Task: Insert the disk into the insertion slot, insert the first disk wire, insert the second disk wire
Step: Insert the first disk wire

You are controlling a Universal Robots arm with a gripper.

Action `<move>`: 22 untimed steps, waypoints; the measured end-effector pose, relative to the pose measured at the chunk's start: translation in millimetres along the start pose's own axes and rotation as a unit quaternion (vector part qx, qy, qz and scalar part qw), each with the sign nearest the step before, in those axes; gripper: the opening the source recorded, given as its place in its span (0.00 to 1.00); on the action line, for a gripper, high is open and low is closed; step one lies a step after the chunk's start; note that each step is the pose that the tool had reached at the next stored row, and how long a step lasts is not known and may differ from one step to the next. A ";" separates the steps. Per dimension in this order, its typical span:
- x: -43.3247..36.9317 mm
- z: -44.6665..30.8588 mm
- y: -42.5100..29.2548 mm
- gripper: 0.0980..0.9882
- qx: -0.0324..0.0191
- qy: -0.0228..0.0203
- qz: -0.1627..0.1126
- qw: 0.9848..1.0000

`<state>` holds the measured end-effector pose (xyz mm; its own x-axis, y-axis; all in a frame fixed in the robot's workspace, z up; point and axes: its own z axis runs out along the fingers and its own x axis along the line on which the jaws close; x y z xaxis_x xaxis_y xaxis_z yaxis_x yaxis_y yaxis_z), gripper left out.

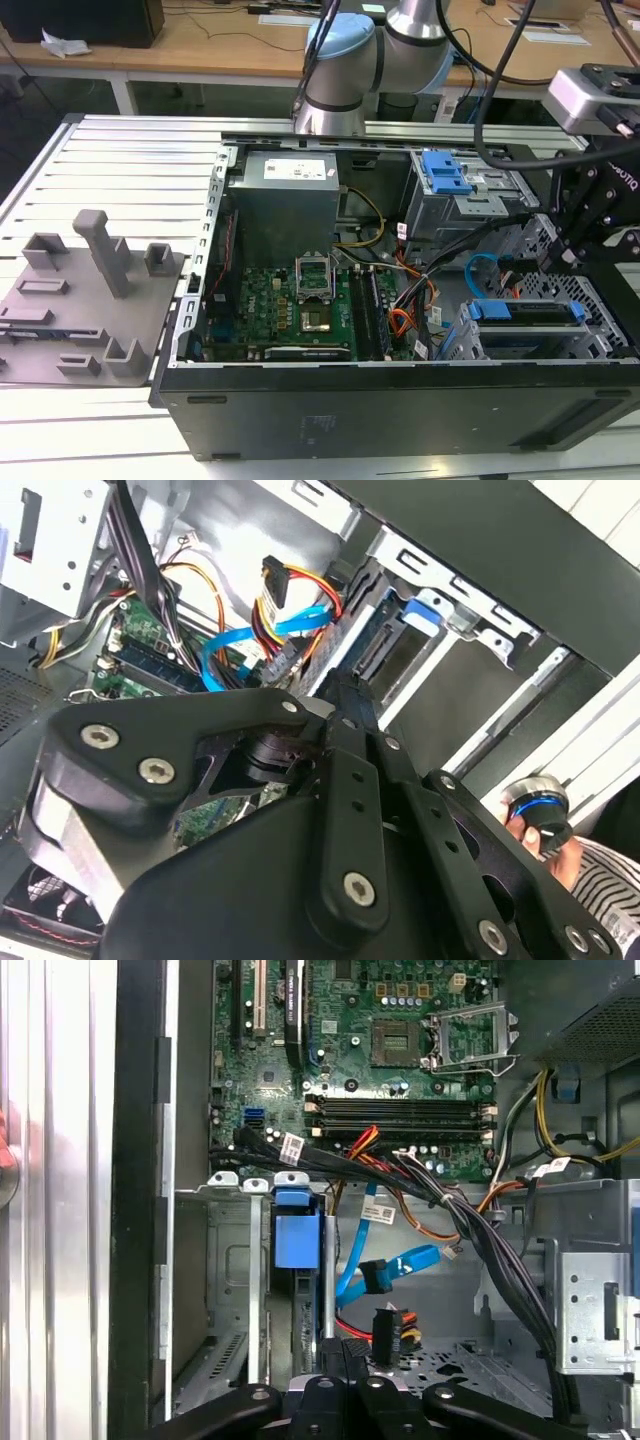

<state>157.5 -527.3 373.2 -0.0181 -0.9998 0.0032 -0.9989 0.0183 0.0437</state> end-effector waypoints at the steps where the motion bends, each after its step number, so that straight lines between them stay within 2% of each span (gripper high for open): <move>1: -0.4 0.2 -0.1 0.01 0.000 0.000 0.000 1.000; 11: -0.6 3.0 -0.4 0.02 0.000 0.000 0.000 1.000; 12: -0.6 3.0 -0.4 0.08 0.000 0.000 0.000 1.000; 13: -0.6 3.0 -0.4 0.08 0.000 0.000 0.000 1.000; 15: -0.6 3.0 -0.4 0.23 0.000 0.000 0.000 1.000; 16: -0.6 3.1 -0.4 0.23 0.000 0.000 0.000 1.000; 20: -12.4 4.1 1.4 0.23 0.000 0.000 0.000 1.000; 22: -16.1 6.8 3.5 0.23 0.000 0.000 0.001 1.000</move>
<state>153.9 -511.2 366.4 -0.0202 -0.9998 0.0041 -0.9988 0.0204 0.0437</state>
